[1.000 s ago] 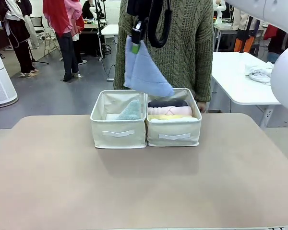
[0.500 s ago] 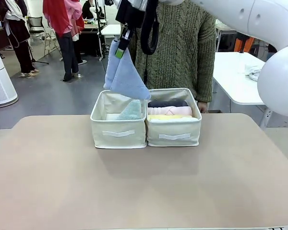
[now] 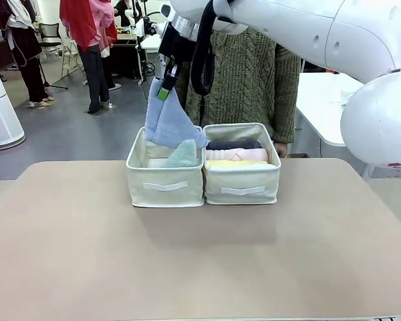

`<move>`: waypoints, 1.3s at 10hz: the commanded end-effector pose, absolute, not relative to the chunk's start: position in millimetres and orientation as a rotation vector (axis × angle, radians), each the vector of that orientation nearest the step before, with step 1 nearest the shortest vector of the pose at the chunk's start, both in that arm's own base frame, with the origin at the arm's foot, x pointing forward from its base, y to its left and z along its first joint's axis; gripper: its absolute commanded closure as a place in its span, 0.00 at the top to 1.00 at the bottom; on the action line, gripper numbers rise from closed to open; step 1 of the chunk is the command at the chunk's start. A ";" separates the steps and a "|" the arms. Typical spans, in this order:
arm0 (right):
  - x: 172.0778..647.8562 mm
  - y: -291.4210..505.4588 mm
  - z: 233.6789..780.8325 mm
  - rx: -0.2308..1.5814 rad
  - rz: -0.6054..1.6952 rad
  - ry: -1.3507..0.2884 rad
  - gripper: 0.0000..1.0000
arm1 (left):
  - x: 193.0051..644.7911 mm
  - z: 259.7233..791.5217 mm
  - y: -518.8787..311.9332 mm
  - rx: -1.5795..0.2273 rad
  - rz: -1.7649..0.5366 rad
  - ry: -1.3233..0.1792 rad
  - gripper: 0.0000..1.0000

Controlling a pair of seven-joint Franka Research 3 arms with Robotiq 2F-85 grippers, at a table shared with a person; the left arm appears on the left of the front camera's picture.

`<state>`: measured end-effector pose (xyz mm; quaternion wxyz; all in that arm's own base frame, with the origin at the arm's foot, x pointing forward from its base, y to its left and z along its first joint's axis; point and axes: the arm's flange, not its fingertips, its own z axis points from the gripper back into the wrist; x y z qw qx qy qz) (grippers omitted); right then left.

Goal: Sort the towels based on their folding style.
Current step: Pick up another triangle-folded towel from the table and place it in the left Fabric basket.

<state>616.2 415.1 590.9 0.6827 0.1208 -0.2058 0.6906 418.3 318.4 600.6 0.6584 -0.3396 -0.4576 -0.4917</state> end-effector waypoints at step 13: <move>607.5 449.8 606.0 0.174 1.589 -0.551 0.16 | 415.5 600.5 317.2 -0.761 -1.111 -1.022 1.00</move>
